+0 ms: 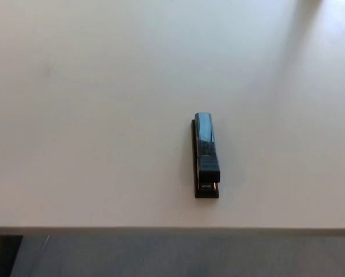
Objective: The robot uses its right hand to press on the stapler that is in the middle of the desk
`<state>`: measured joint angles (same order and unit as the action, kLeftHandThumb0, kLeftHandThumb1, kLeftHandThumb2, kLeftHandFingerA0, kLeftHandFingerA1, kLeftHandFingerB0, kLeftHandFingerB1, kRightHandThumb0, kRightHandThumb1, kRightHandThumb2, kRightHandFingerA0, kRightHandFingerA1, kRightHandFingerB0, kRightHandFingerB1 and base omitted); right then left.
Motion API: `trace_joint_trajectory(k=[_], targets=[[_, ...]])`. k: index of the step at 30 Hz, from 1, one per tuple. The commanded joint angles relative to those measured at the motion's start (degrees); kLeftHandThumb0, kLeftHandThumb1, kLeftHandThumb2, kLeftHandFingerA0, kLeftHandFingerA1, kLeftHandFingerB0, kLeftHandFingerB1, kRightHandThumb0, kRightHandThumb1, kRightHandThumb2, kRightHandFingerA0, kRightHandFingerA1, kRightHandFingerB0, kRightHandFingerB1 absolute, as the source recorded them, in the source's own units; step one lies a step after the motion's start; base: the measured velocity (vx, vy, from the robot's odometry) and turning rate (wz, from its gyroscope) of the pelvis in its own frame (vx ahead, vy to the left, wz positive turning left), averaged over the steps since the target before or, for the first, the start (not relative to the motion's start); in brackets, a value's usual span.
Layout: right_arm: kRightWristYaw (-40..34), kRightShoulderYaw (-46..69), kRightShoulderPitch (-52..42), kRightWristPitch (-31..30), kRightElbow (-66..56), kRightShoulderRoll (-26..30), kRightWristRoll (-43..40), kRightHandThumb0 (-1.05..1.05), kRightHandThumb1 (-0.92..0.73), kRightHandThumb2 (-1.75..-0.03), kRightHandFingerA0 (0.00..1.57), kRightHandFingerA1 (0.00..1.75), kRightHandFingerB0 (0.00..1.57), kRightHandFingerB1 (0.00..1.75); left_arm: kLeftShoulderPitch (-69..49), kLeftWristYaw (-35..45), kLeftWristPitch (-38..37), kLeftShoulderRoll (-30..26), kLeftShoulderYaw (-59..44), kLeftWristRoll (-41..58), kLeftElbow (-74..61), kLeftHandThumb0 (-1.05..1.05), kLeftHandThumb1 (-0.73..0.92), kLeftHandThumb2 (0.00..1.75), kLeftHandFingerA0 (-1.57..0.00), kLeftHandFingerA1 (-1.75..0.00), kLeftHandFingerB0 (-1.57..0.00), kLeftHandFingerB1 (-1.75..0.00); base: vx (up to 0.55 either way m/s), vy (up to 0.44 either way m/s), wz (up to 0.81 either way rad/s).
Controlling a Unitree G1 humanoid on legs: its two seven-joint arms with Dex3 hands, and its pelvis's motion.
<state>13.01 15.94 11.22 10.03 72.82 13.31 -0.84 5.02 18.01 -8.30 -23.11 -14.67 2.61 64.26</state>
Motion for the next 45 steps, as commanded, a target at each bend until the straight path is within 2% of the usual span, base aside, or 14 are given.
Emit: trace_joint_trajectory(k=[1,2,3,4,6,7,9,10,11,18,29,34,35,45], targets=[[-14.34,2.87,0.95,-0.17,1.00,1.61,-1.70,-0.35,-0.88,-0.66,1.08,1.13,0.30,0.36,0.18,2.19,-2.50,-1.04,-0.61,1.38,1.31,-0.47,0.92,0.96,-0.02,-0.22,-0.02,-0.22,0.00,0.000,0.00],[-14.06,5.46,0.96,-0.22,0.92,2.33,-4.19,-0.30,-0.90,-0.66,0.99,1.14,0.27,0.37,0.36,2.02,-2.12,-1.08,-0.63,1.37,1.51,-0.47,0.92,0.96,-0.02,-0.21,-0.02,-0.22,0.00,0.000,0.00],[-13.01,6.82,0.90,-0.59,0.88,3.06,-5.44,-0.16,-0.65,-1.05,0.95,1.06,0.15,0.50,0.37,2.34,-2.48,-1.08,-0.74,1.50,1.69,-0.41,0.92,0.96,0.00,-0.22,0.00,-0.23,0.00,0.000,0.00],[-12.49,7.55,0.74,-0.89,0.76,3.69,-5.84,0.06,-0.59,-0.61,0.88,1.12,0.27,0.37,0.29,2.49,-2.91,-1.10,-0.67,1.43,1.69,-0.41,0.92,0.94,0.00,-0.20,0.00,-0.20,0.00,0.000,0.00],[-12.58,9.06,0.44,-1.50,0.54,4.70,-6.15,0.10,-0.58,-0.59,0.83,1.25,0.31,0.37,0.30,2.53,-3.17,-1.14,-0.60,1.40,1.80,-0.37,0.92,0.94,0.00,-0.21,0.00,-0.20,0.00,0.000,0.00],[-12.40,10.20,0.07,-2.23,0.53,5.63,-6.76,0.16,-0.59,-0.68,0.85,0.77,0.36,0.38,0.40,2.66,-2.60,-1.07,-0.92,1.81,1.81,-0.40,0.92,0.97,0.00,-0.22,0.00,-0.21,0.00,0.000,0.00],[-10.97,13.17,-1.38,-2.46,0.43,6.61,-8.87,0.14,-0.63,-0.81,0.94,1.24,0.53,0.46,0.65,2.83,-2.09,-1.23,-1.09,2.03,1.75,-0.45,0.92,0.93,-0.02,-0.22,-0.02,-0.21,0.00,0.000,0.00],[-10.22,15.56,-2.54,-2.76,0.54,7.11,-10.64,0.12,-0.62,-0.82,0.49,0.63,0.57,0.46,0.66,2.80,-1.96,-1.24,-1.11,2.07,1.65,-0.43,0.92,0.95,-0.01,-0.22,-0.01,-0.22,0.00,0.000,0.00],[-12.43,17.54,-3.44,-2.63,0.75,7.22,-11.69,0.11,-0.63,-0.59,0.91,0.63,0.68,0.46,0.62,2.71,-2.09,-1.22,-1.16,2.12,1.58,-0.48,0.92,0.93,-0.02,-0.21,-0.03,-0.22,0.00,0.000,0.00],[-17.91,31.66,-9.66,1.24,1.35,7.85,-19.98,-0.09,-0.63,-0.61,1.16,0.86,0.83,0.51,0.13,2.29,-2.85,-1.18,-0.92,1.82,1.64,-0.44,0.92,1.00,-0.01,-0.22,-0.01,-0.23,0.00,0.000,0.00],[-27.38,49.06,-9.52,8.61,-5.38,19.56,-28.36,-0.09,-0.74,-0.62,1.11,0.83,0.87,0.76,0.25,2.98,-2.78,-2.08,-0.77,1.66,1.31,-0.46,0.92,0.95,-0.02,-0.23,-0.02,-0.22,0.00,0.000,0.00],[-30.66,52.11,-5.58,8.15,-16.80,25.44,-27.15,-0.13,-0.79,-0.63,1.19,1.05,0.76,0.73,0.32,3.20,-3.09,-2.29,-0.71,1.54,1.77,-0.45,0.92,0.96,-0.02,-0.22,-0.02,-0.21,0.00,0.000,0.00],[-30.72,52.36,-3.98,6.98,-23.88,26.48,-27.04,-0.12,-0.76,-0.62,1.19,1.08,0.76,0.97,0.37,2.84,-2.92,-2.26,-0.47,1.25,1.83,-0.46,0.92,0.95,-0.02,-0.23,-0.02,-0.22,0.00,0.000,0.00],[-33.03,42.97,8.69,-10.18,-55.15,33.91,-25.77,-0.08,-0.78,-0.63,1.17,1.18,0.83,0.90,-0.26,3.18,-3.23,-2.06,-0.46,1.43,1.57,-0.47,0.92,0.94,-0.03,-0.23,-0.03,-0.24,0.00,0.000,0.00]])
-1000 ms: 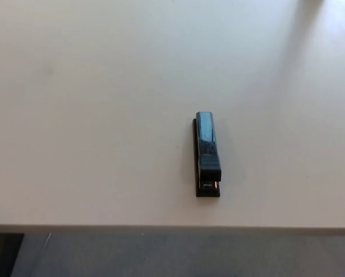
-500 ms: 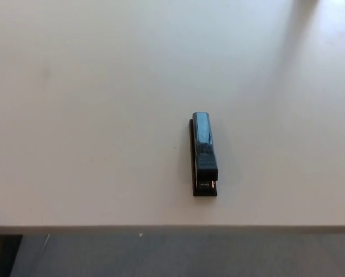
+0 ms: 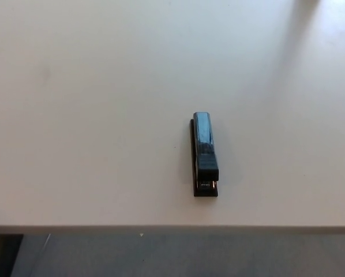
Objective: The robot uses its right hand to press on the stapler that is in the middle of the desk
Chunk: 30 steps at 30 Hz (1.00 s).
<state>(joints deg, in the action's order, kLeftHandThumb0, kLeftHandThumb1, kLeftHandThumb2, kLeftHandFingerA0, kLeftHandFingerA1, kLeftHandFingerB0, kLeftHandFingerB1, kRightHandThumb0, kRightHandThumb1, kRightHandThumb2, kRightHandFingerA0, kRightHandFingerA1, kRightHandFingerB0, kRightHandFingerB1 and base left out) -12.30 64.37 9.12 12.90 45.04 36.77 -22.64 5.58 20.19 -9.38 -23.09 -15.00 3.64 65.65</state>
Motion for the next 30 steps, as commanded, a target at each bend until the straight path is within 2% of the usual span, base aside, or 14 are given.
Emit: trace_joint_trajectory(k=[1,5,6,9,12,14,16,18,20,24,26,27,28,30], targets=[[-7.01,-6.37,11.53,-13.69,-28.40,10.91,-3.97,-0.04,-0.75,-0.71,1.16,1.20,0.84,0.99,-0.80,0.87,-1.94,-2.13,-0.10,0.35,0.20,-0.47,0.92,0.94,-0.03,-0.24,-0.03,-0.24,0.00,0.000,0.00],[-3.50,-13.06,20.44,-18.05,-33.41,13.19,-7.48,0.04,-0.73,-0.81,1.22,1.11,0.83,0.92,-0.14,0.62,-0.57,-2.46,0.10,0.12,0.51,-0.47,0.92,0.95,-0.01,-0.20,-0.02,-0.22,0.00,0.000,0.00],[-4.04,-17.85,27.71,-19.30,-34.14,12.70,-7.50,0.08,-0.69,-0.84,1.24,1.01,0.89,0.87,-0.31,0.83,-1.34,-2.51,0.37,-0.16,0.47,-0.47,0.92,0.96,-0.02,-0.21,-0.02,-0.22,0.00,0.000,0.00],[-0.38,-22.24,32.29,-18.97,-33.53,12.42,-5.43,0.07,-0.76,-0.79,1.19,1.09,0.86,0.93,-0.55,0.78,-1.26,-2.44,0.31,-0.05,0.31,-0.48,0.92,0.94,-0.02,-0.22,-0.02,-0.23,0.00,0.000,0.00],[0.41,-29.43,42.17,-21.29,-32.04,9.95,-2.76,0.03,-0.71,-0.85,1.29,1.06,0.86,0.94,-0.56,0.30,-1.57,-2.54,0.68,-0.53,0.64,-0.46,0.92,0.95,-0.02,-0.22,-0.02,-0.22,0.00,0.000,0.00],[3.12,-34.63,48.41,-20.70,-30.16,6.91,-0.60,-0.06,-0.74,-0.86,1.23,1.22,0.80,0.93,-0.39,0.33,-1.58,-2.51,0.71,-0.45,0.51,-0.47,0.92,0.95,-0.02,-0.22,-0.03,-0.23,0.00,-0.001,0.03],[-1.13,-37.74,52.94,-22.89,-31.28,0.79,-0.10,0.02,-0.75,-0.74,1.27,1.06,0.89,0.87,-0.42,0.35,-1.54,-2.51,0.77,-0.45,0.56,-0.48,0.92,0.95,-0.02,-0.21,-0.02,-0.22,0.00,0.000,0.00],[0.79,-38.38,52.67,-22.16,-31.42,-0.27,-0.99,0.09,-0.78,-0.83,1.16,1.12,0.81,0.93,-0.45,0.35,-1.58,-2.52,0.82,-0.44,0.54,-0.47,0.92,0.95,-0.01,-0.21,-0.02,-0.22,0.00,0.000,0.00],[5.39,-42.99,47.62,-19.83,-36.44,-5.72,-1.72,0.04,-0.77,-0.76,1.21,1.01,0.83,0.93,-0.61,0.56,-1.40,-2.53,0.56,-0.09,0.52,-0.47,0.92,0.95,-0.02,-0.21,-0.02,-0.22,0.00,0.000,0.00],[4.91,-49.20,41.55,-21.60,-46.12,-14.77,-5.31,0.07,-0.66,-0.92,1.27,1.02,0.88,0.97,-0.71,0.19,-1.47,-2.52,0.80,-0.35,0.32,-0.48,0.92,0.95,-0.02,-0.22,-0.03,-0.24,0.00,0.000,0.00],[4.25,-55.57,36.39,-20.33,-51.93,-18.39,-1.40,0.00,-0.63,-0.99,1.28,1.07,0.83,1.07,-0.60,0.11,-1.40,-2.45,0.86,-0.38,0.29,-0.48,0.92,0.94,-0.03,-0.24,-0.03,-0.25,0.00,0.000,0.00],[3.91,-57.90,35.51,-20.63,-53.04,-20.11,-0.65,0.04,-0.64,-0.99,1.29,1.07,0.82,1.07,-0.55,0.00,-1.39,-2.49,1.00,-0.54,0.35,-0.47,0.88,1.07,0.00,-0.30,0.00,-0.30,0.00,0.000,0.00],[3.70,-59.27,35.56,-21.50,-53.19,-21.34,-0.64,0.04,-0.68,-0.98,1.27,1.15,0.79,1.09,-0.54,0.05,-1.53,-2.51,1.03,-0.56,0.48,-0.49,0.92,0.94,-0.02,-0.21,-0.03,-0.22,0.00,0.000,0.00],[4.26,-62.49,36.56,-20.45,-49.32,-24.62,1.56,-0.08,-0.78,-0.78,1.29,1.19,0.78,1.04,-0.62,0.04,-1.54,-2.50,1.00,-0.49,0.40,-0.48,0.92,0.93,-0.03,-0.23,-0.03,-0.23,0.00,0.000,0.00]])
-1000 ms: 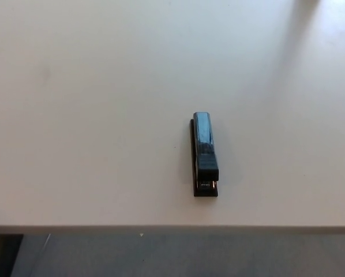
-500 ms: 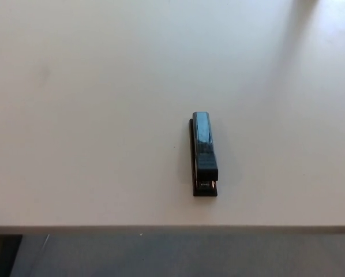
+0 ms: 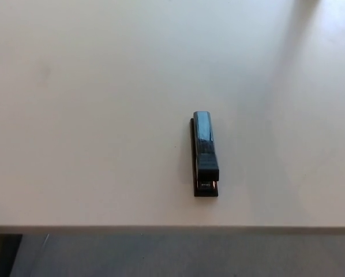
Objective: The robot uses its right hand to press on the stapler that is in the middle of the desk
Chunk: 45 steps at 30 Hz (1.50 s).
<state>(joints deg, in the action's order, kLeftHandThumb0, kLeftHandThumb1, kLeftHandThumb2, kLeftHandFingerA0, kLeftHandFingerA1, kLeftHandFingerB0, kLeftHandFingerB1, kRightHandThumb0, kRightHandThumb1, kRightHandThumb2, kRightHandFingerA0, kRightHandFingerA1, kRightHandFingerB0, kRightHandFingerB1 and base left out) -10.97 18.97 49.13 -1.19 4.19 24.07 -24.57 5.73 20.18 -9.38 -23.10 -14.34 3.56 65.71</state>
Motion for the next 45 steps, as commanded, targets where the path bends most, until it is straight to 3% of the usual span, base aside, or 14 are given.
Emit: trace_joint_trajectory(k=[1,4,5,13,16,19,21,25,32,34,36,41,42,45], targets=[[3.56,-17.98,-3.15,-5.58,-6.42,-13.05,4.08,-0.12,-0.79,-0.75,1.30,1.10,0.79,1.05,-0.87,-0.03,-1.70,-2.45,0.43,-0.49,0.26,-0.48,0.92,0.93,-0.02,-0.23,-0.03,-0.23,0.00,0.000,0.00],[3.72,-21.01,-2.86,-3.10,-0.37,-18.40,5.53,-0.08,-0.74,-0.76,1.29,1.07,0.86,1.00,-0.78,-0.40,-1.21,-2.16,0.20,-0.17,0.29,-0.47,0.92,0.93,-0.03,-0.25,-0.03,-0.26,0.00,0.000,0.00],[3.53,-22.00,-2.94,-2.44,1.29,-20.20,5.98,-0.09,-0.73,-0.77,1.26,1.14,0.82,1.11,-0.83,-0.49,-1.34,-2.05,0.21,-0.17,0.23,-0.48,0.91,0.94,-0.03,-0.30,-0.03,-0.29,0.00,0.000,0.00],[3.04,-26.31,-4.36,0.29,12.79,-28.01,10.46,-0.16,-0.81,-0.64,1.26,1.12,0.72,1.08,-0.80,0.25,-1.26,-2.33,0.29,0.12,0.22,-0.46,0.92,0.95,-0.01,-0.20,-0.01,-0.22,0.00,0.000,0.00],[4.02,-25.92,-4.71,2.71,19.92,-31.50,10.82,-0.13,-0.77,-0.72,1.23,1.21,0.74,1.17,-1.09,-0.23,-1.83,-2.39,0.84,-0.37,0.05,-0.47,0.92,0.92,-0.02,-0.22,-0.03,-0.23,0.00,0.000,0.00],[4.25,-25.62,-4.65,4.93,26.40,-33.58,12.32,-0.12,-0.72,-0.83,1.25,1.14,0.81,1.11,-0.85,-0.59,-1.48,-2.40,1.20,-0.59,0.28,-0.48,0.92,0.93,-0.02,-0.22,-0.02,-0.22,0.00,0.000,0.00],[4.02,-25.94,-4.17,8.47,32.59,-34.35,14.39,-0.17,-0.75,-0.81,1.26,1.17,0.83,1.15,-0.84,-0.31,-1.57,-2.30,1.23,-0.39,0.12,-0.48,0.92,0.95,-0.02,-0.22,-0.02,-0.21,0.00,0.000,0.00],[4.82,-24.27,-3.54,8.11,39.47,-35.78,13.56,-0.15,-0.77,-0.76,1.26,1.19,0.77,1.12,-0.97,-0.40,-1.68,-2.31,1.37,-0.40,0.01,-0.48,0.92,0.93,-0.03,-0.25,-0.02,-0.22,0.00,0.000,0.00],[3.88,-20.17,-1.84,10.38,51.36,-37.56,13.55,-0.11,-0.71,-0.89,1.19,1.31,0.80,1.14,-0.67,-0.08,-2.01,-2.57,1.46,-0.33,0.27,-0.48,0.92,0.93,-0.03,-0.23,-0.02,-0.21,0.00,0.000,0.00],[4.25,-19.58,-1.75,11.37,54.16,-37.69,14.05,-0.10,-0.67,-0.94,1.24,1.22,0.79,1.16,-0.63,0.27,-2.10,-2.51,1.28,-0.02,0.43,-0.47,0.92,0.95,-0.02,-0.22,-0.02,-0.21,0.00,0.000,0.00],[4.69,-19.06,-1.82,11.71,56.16,-37.83,14.46,-0.11,-0.71,-0.84,1.27,1.19,0.77,1.19,-0.72,1.21,-2.36,-2.46,1.00,0.45,0.40,-0.43,0.92,0.94,0.00,-0.20,0.00,-0.20,0.00,0.000,0.00],[5.49,-17.93,-2.64,13.16,58.84,-38.74,14.87,-0.09,-0.70,-0.81,1.24,1.19,0.80,1.17,-0.55,0.67,-2.39,-2.24,0.93,0.48,0.47,-0.45,0.92,0.94,-0.01,-0.20,-0.01,-0.20,0.00,0.000,0.00],[5.94,-17.83,-3.03,13.72,59.68,-38.90,14.98,-0.08,-0.65,-0.91,1.23,1.14,0.82,1.15,-0.75,0.92,-3.00,-2.28,1.05,0.37,0.31,-0.40,0.92,0.92,0.00,-0.19,0.00,-0.20,0.00,0.000,0.00],[4.72,-18.79,-3.51,13.44,61.26,-38.90,16.77,-0.17,-0.66,-0.88,1.23,1.11,0.81,1.18,-0.76,0.69,-2.87,-2.39,1.24,0.15,0.14,-0.47,0.92,0.94,0.00,-0.17,0.00,-0.18,0.00,0.000,0.00]])
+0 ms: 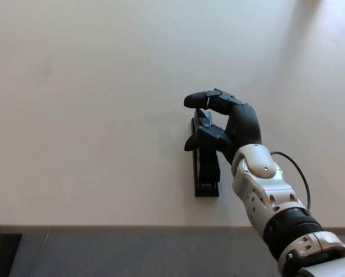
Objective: The robot uses its right hand to press on the stapler that is in the middle of the desk
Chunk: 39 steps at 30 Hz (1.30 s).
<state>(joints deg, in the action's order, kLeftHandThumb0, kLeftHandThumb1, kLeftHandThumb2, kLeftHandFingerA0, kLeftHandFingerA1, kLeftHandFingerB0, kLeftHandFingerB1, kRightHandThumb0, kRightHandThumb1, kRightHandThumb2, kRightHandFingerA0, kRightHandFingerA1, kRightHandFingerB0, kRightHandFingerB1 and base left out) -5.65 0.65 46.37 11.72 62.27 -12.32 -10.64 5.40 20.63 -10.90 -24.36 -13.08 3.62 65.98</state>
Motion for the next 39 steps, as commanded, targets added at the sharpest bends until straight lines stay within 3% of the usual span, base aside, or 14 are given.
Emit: trace_joint_trajectory(k=[1,9,12,14,19,20,24,27,28,29,32,34,39], targets=[[-0.58,-0.38,-0.73,0.71,3.33,-2.51,2.89,-0.17,-0.66,-0.88,1.23,1.11,0.81,1.18,-0.42,0.24,-1.35,-1.12,0.01,0.07,-0.15,-0.47,0.92,0.94,0.00,-0.17,0.00,-0.18,0.00,0.000,0.00],[-2.68,-1.24,-1.93,2.24,4.80,-4.47,5.14,-0.11,-0.73,-0.77,1.23,1.15,0.80,1.11,-0.08,0.54,-1.12,-1.25,-0.03,0.18,-0.22,-0.44,0.92,0.95,0.00,-0.18,0.00,-0.18,0.00,0.000,0.00],[-1.03,-1.64,-2.57,2.60,5.10,-5.31,5.34,-0.06,-0.68,-0.87,1.21,1.18,0.82,1.12,-0.03,0.07,-0.40,-1.06,-0.34,0.44,0.03,-0.46,0.92,0.96,-0.01,-0.20,-0.01,-0.20,0.00,0.000,0.00],[-1.02,-2.14,-3.51,2.37,5.14,-5.71,5.69,-0.06,-0.70,-0.85,1.20,1.21,0.81,1.15,-0.87,0.01,-0.54,-0.89,-0.18,0.26,-0.06,-0.43,0.92,0.96,0.00,-0.19,0.00,-0.20,0.00,0.000,0.00],[-2.05,-6.63,-12.90,4.74,4.54,-6.68,9.05,-0.09,-0.71,-0.87,1.23,1.21,0.81,1.15,-7.11,-0.17,-1.38,0.34,0.42,-0.18,-0.16,-0.48,0.92,0.92,-0.05,-0.25,-0.02,-0.21,0.00,0.000,0.00],[-2.07,-7.96,-16.89,5.72,4.45,-6.98,9.82,-0.14,-0.73,-0.81,1.21,1.20,0.80,1.14,-9.80,-0.27,-2.73,0.45,1.14,-0.97,-0.42,-0.46,0.92,0.93,-0.04,-0.29,-0.02,-0.22,0.00,0.000,0.00],[-1.16,-9.12,-23.80,6.55,5.71,-7.11,9.74,-0.07,-0.71,-0.85,1.21,1.22,0.82,1.17,-13.86,-0.08,-4.67,0.98,2.14,-1.62,-0.29,-0.43,0.92,0.95,-0.03,-0.27,-0.02,-0.22,0.00,0.000,0.00],[-1.26,-9.86,-25.65,7.11,5.48,-7.06,9.79,-0.07,-0.71,-0.85,1.21,1.22,0.82,1.17,-15.10,-0.14,-4.99,1.17,2.44,-1.68,-0.23,-0.43,0.92,0.95,-0.03,-0.27,-0.02,-0.22,0.00,0.000,0.00],[-1.45,-9.41,-27.50,6.51,8.42,-6.45,9.72,-0.08,-0.73,-0.82,1.16,1.29,0.83,1.14,-16.76,1.98,-10.64,0.56,2.79,-2.05,0.54,-0.46,0.92,1.03,0.00,-0.28,0.00,-0.24,0.00,0.000,0.00],[-1.50,-9.50,-27.91,6.57,8.80,-6.44,9.69,-0.08,-0.73,-0.82,1.16,1.29,0.83,1.14,-17.11,2.21,-11.32,0.44,2.86,-2.05,0.66,-0.46,0.92,1.03,0.00,-0.28,0.00,-0.24,0.00,0.000,0.00],[-0.48,-8.20,-28.74,5.58,10.56,-5.79,8.46,-0.08,-0.74,-0.82,1.15,1.31,0.81,1.17,-16.84,2.32,-10.94,0.17,3.53,-2.48,0.81,-0.39,0.92,0.97,0.00,-0.23,0.00,-0.21,0.00,0.000,0.00],[0.13,-7.95,-29.36,6.28,11.10,-5.40,8.30,-0.08,-0.74,-0.83,1.16,1.37,0.82,1.20,-16.60,1.84,-10.05,0.15,3.58,-2.40,0.75,-0.47,0.92,1.03,-0.01,-0.30,0.00,-0.26,0.00,0.000,0.00],[0.17,-7.98,-29.21,6.75,11.45,-5.45,8.34,-0.08,-0.74,-0.83,1.16,1.37,0.82,1.20,-16.49,1.71,-9.94,-0.03,3.71,-2.05,0.78,-0.47,0.92,1.03,-0.01,-0.30,0.00,-0.26,0.00,0.000,0.00]])
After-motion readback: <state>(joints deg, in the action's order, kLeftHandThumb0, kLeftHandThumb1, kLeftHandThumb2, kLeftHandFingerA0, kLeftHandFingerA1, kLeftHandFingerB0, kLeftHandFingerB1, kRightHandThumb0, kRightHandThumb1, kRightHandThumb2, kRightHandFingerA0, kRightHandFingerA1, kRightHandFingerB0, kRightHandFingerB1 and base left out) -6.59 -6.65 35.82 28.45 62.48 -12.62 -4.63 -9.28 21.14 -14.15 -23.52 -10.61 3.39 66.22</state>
